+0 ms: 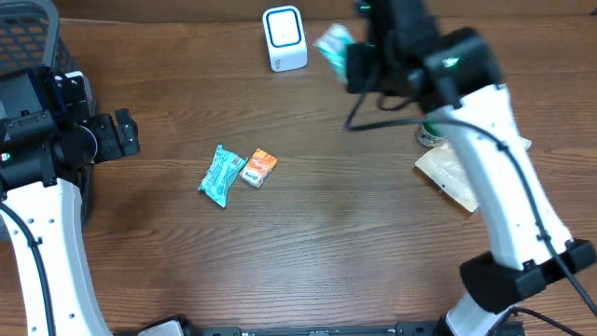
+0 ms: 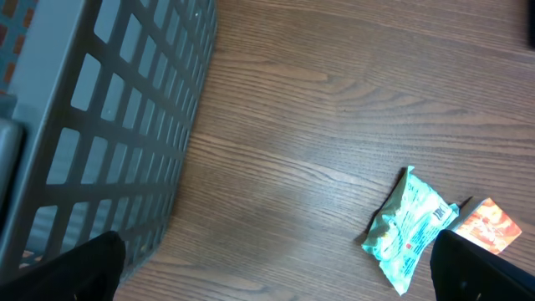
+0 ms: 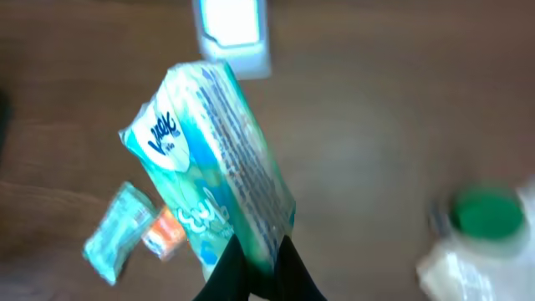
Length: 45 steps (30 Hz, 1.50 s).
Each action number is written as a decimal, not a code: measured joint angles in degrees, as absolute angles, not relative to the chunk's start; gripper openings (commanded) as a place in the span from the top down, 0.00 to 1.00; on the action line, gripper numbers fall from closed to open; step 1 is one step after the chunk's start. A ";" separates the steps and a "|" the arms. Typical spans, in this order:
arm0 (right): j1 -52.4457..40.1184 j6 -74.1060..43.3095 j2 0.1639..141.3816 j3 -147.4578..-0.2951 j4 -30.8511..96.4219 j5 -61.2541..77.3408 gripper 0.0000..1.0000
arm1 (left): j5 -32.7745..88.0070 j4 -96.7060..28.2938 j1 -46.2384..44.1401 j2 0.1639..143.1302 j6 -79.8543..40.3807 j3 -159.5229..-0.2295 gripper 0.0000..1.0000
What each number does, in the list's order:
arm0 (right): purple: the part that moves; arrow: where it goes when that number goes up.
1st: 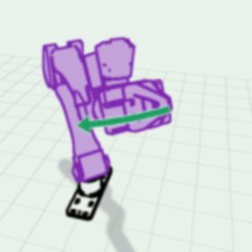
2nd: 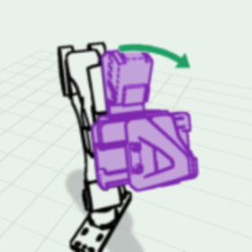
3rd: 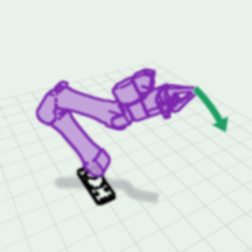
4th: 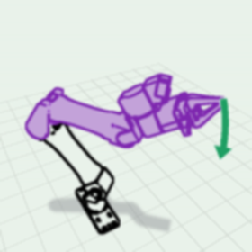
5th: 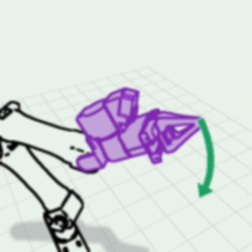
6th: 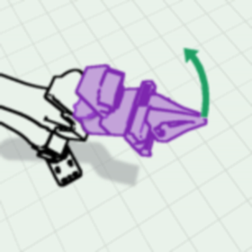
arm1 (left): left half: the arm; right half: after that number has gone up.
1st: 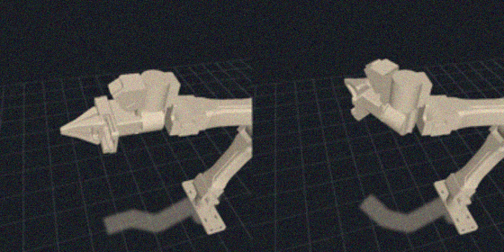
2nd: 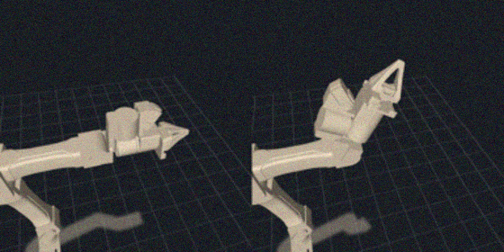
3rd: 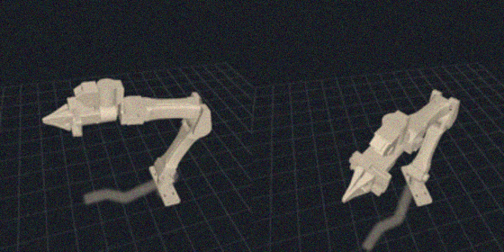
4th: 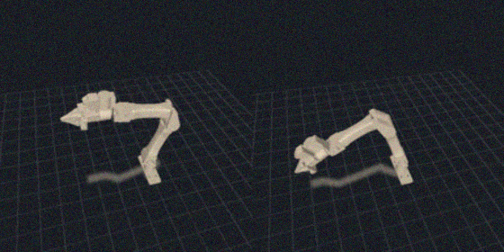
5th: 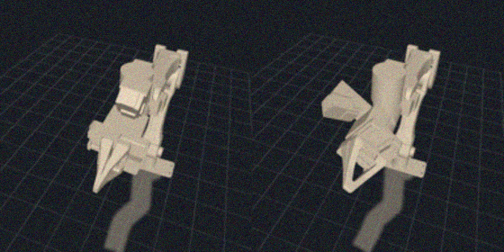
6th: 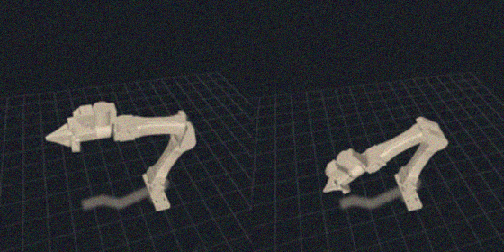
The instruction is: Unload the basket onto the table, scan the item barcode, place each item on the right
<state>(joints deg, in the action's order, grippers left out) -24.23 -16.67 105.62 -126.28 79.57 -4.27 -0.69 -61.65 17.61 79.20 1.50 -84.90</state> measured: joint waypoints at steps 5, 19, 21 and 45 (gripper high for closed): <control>-13.39 -24.58 106.43 -122.65 86.85 -2.72 0.96 | -0.69 -61.67 17.63 79.20 1.50 -84.90 0.00; 5.72 -33.52 107.50 -96.71 78.28 -5.98 0.57 | -0.69 -61.67 17.61 79.20 1.50 -84.90 0.01; 5.67 -33.61 107.53 -95.55 77.91 -5.93 0.32 | -0.69 -61.69 17.61 79.20 1.50 -84.90 0.00; -18.31 -17.89 107.53 -100.16 63.02 15.94 0.44 | -0.69 -61.67 17.61 79.20 1.50 -84.90 0.01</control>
<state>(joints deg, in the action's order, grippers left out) -18.31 -17.89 107.53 -100.16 63.02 15.94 -0.69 -61.67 17.61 79.20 1.50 -84.90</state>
